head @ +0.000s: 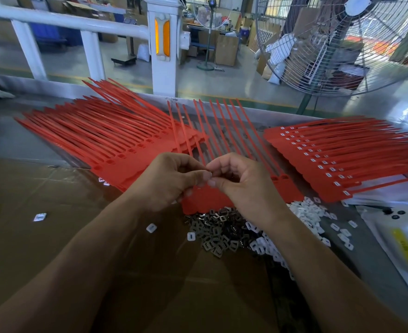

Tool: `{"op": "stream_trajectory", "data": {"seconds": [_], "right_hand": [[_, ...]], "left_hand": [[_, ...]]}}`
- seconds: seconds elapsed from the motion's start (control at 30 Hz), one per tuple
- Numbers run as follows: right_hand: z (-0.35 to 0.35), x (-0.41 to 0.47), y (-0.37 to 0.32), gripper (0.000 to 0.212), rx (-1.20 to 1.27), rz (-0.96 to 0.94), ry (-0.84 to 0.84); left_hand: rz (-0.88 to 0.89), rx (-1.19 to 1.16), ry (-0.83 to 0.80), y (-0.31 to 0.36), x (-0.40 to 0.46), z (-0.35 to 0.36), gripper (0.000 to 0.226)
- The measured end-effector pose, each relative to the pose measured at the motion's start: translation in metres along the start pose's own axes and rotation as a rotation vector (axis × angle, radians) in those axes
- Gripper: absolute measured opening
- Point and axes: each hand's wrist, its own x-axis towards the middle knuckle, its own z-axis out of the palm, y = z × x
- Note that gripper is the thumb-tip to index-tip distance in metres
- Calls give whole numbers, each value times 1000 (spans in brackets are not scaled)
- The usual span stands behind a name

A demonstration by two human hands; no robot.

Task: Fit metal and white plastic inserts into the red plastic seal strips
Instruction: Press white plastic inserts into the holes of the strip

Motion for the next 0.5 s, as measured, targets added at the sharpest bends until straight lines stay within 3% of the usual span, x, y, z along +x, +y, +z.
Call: {"op": "stream_trajectory", "data": {"seconds": [0.1, 0.17, 0.3, 0.4, 0.5], "right_hand": [[-3, -1, -1, 23, -40, 17, -22], [-8, -4, -3, 21, -130, 28, -92], [-10, -11, -11, 12, -322, 10, -434], [-1, -15, -17, 13, -448, -83, -599], [6, -15, -18, 16, -548, -152, -630]], "left_hand": [[20, 137, 47, -2, 0, -5, 11], [36, 321, 168, -4, 0, -10, 11], [4, 562, 361, -10, 3, -21, 17], [-39, 658, 367, -12, 4, -23, 17], [-70, 732, 347, -15, 4, -21, 14]]}}
